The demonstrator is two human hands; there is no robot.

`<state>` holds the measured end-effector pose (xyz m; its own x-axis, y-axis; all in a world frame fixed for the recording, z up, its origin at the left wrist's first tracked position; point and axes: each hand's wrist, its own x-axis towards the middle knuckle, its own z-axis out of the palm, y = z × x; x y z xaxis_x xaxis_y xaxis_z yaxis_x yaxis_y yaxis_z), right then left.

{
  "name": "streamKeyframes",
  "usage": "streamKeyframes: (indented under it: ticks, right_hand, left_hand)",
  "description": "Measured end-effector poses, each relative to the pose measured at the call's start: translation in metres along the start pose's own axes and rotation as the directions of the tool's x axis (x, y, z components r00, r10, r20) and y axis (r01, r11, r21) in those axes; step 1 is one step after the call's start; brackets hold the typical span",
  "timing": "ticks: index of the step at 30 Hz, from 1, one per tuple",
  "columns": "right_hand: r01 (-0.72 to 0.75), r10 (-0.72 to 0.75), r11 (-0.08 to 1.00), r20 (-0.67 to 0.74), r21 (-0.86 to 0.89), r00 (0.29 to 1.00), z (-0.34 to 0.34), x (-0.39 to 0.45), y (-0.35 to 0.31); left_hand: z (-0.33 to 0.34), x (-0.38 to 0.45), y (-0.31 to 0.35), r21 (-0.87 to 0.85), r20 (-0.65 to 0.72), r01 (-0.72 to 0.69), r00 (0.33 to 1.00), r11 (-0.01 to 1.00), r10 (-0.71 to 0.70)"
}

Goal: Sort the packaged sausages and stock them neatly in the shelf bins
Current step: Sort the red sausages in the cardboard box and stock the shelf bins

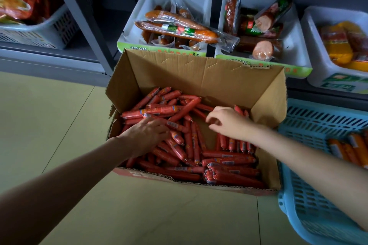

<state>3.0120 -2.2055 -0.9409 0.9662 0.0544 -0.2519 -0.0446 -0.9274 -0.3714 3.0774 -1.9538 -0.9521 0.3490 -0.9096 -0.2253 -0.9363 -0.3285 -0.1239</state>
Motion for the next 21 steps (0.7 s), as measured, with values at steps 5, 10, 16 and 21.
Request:
streamKeyframes:
  ticks: [5, 10, 16, 21]
  right_hand:
    - [-0.024, 0.009, 0.984, 0.086, 0.174, 0.996, 0.043, 0.004, -0.059]
    - [-0.192, 0.206, 0.936, -0.018, 0.294, 0.978, 0.081, 0.010, -0.080]
    - [-0.221, 0.301, 0.898, -0.165, 0.381, 0.939, 0.063, 0.014, -0.075]
    - [0.058, 0.211, 0.803, -0.374, 0.594, 0.903, -0.001, -0.001, -0.055]
  left_hand:
    - [0.007, -0.027, -0.017, -0.070, -0.176, 0.208, 0.960, 0.976, -0.217]
    - [0.024, -0.032, -0.023, -0.228, -0.107, 0.295, 0.940, 0.928, -0.325]
    - [0.011, -0.017, -0.021, -0.262, -0.147, 0.304, 0.926, 0.916, -0.349]
    - [0.015, 0.005, -0.019, -0.191, 0.011, 0.430, 0.900, 0.883, -0.436]
